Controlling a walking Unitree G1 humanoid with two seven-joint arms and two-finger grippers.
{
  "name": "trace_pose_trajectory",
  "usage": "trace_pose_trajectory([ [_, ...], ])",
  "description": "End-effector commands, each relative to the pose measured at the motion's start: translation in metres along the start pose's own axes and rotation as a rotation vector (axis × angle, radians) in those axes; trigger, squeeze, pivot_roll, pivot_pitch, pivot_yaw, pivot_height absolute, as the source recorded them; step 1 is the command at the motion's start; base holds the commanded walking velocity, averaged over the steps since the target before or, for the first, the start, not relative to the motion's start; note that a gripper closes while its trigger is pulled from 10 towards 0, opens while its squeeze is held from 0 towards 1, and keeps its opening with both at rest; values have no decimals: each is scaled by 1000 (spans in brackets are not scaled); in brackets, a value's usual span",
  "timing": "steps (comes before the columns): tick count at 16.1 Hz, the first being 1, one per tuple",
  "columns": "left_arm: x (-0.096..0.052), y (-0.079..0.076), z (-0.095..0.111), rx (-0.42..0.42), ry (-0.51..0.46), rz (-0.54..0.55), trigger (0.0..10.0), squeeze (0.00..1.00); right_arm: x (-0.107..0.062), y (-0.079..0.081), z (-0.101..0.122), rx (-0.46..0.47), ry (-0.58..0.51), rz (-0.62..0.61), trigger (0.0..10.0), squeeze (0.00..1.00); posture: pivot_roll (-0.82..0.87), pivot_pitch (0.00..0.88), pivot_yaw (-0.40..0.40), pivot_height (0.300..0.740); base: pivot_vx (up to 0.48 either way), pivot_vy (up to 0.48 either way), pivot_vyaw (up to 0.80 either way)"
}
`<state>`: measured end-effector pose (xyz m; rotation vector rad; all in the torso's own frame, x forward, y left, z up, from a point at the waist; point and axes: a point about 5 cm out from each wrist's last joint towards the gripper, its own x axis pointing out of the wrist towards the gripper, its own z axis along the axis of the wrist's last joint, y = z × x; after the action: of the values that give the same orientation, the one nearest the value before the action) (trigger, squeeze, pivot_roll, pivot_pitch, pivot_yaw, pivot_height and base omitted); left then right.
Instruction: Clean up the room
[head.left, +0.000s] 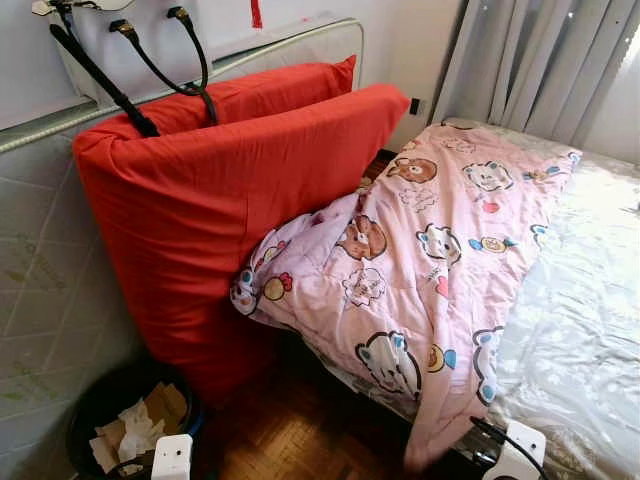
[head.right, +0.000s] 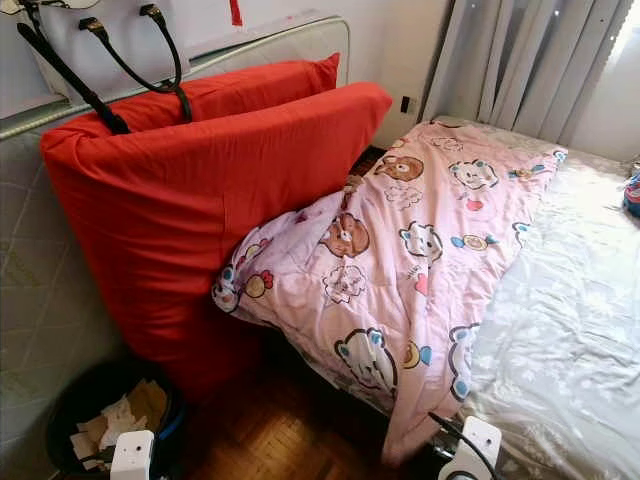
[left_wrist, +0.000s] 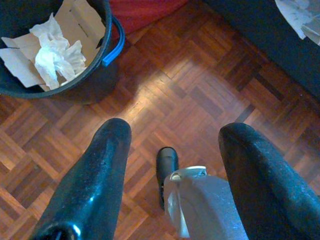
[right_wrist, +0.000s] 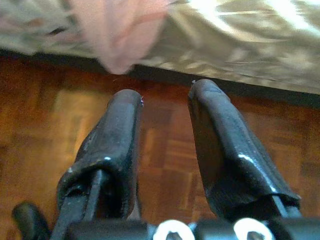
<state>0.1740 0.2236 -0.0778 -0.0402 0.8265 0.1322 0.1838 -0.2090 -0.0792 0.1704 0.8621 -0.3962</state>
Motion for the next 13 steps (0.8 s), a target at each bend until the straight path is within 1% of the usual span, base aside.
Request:
trace_pose_trajectory([
  [1,0,-3,-2,1,19,-12,10000,0,-1,6,-6,-27,30,46,10000,0,38,0,-41,740,0,0,0],
  [2,0,-3,-2,0,18,-12,10000,0,-1,8,-7,-15,36,61,10000,0,40,0,-41,740,0,0,0],
  [5,1,-3,-1,-3,13,-13,10000,0,-2,13,-9,-30,42,87,10000,0,44,0,-41,740,0,0,0],
  [7,1,-3,0,-4,12,-12,10000,0,-3,10,-13,-51,58,92,10000,0,44,0,-39,740,0,0,0],
  [9,1,-3,0,-3,13,-11,10000,0,-3,8,-14,-100,59,114,10000,0,44,0,-39,740,0,0,413],
  [10,1,-3,0,4,17,-14,10000,0,-4,9,-16,-178,61,133,10000,0,45,0,-40,740,0,0,794],
  [11,1,-3,0,4,17,-14,10000,0,-4,9,-16,-178,61,133,10000,0,45,0,-40,740,0,0,794],
  [12,1,-4,-1,8,18,-17,10000,0,-4,10,-18,-202,71,143,10000,0,45,0,-40,740,0,0,800],
  [13,1,-4,-1,7,18,-18,10000,0,-4,10,-19,-191,74,141,10000,0,45,0,-40,740,0,0,800],
])
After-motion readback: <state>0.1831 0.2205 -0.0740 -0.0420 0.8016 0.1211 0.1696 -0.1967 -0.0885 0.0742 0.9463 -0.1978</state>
